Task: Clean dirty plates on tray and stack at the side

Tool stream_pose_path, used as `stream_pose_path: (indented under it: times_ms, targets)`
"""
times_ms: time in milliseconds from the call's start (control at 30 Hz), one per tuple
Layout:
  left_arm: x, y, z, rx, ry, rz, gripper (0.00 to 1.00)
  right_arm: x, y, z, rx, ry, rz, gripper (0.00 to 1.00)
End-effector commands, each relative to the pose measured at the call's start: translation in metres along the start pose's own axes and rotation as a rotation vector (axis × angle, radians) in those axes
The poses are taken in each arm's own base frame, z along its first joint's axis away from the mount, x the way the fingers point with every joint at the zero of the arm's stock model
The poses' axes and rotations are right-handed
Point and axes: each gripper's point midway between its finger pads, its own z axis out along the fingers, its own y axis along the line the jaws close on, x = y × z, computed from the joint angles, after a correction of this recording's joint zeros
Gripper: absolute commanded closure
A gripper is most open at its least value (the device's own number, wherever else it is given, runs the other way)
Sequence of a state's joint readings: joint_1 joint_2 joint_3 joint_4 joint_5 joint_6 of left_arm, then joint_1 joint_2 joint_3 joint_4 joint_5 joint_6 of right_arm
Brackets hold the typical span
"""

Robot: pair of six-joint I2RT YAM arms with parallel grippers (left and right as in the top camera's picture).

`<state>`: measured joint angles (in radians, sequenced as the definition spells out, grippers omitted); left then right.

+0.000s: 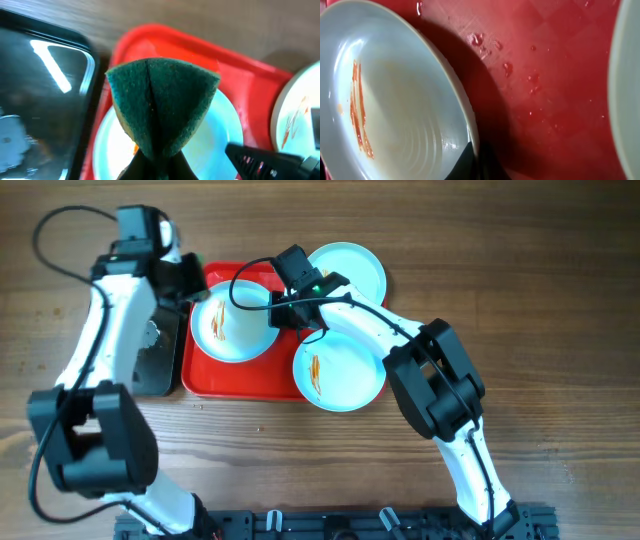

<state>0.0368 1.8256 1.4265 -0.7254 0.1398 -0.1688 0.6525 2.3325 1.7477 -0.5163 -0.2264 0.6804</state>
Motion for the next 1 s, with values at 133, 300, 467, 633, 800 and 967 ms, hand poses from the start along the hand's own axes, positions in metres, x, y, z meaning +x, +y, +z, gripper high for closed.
stream_pose_path:
  times_ms: [133,300,467,633,800,967]
  targets:
    - [0.049,0.004,0.058,-0.049,0.18,0.079,0.96,0.012,-0.02,0.014,-0.018,0.097,0.007,0.95]
    - [0.072,0.011,0.076,-0.067,0.263,0.077,0.96,0.013,-0.019,0.014,-0.025,0.103,0.007,0.96]
    - [0.102,0.017,0.077,-0.111,0.373,-0.044,0.96,0.015,-0.016,0.014,-0.044,0.116,0.0,0.95]
    - [0.11,-0.018,0.078,0.035,0.413,-0.096,0.96,0.017,-0.011,0.013,-0.074,0.126,-0.026,0.95]
    - [0.104,0.007,0.082,-0.158,0.351,-0.041,0.96,0.017,-0.011,0.013,-0.074,0.126,-0.025,0.96]
    - [0.129,0.032,0.064,-0.354,0.417,-0.245,0.96,0.015,-0.011,0.011,-0.097,0.137,-0.013,0.96]
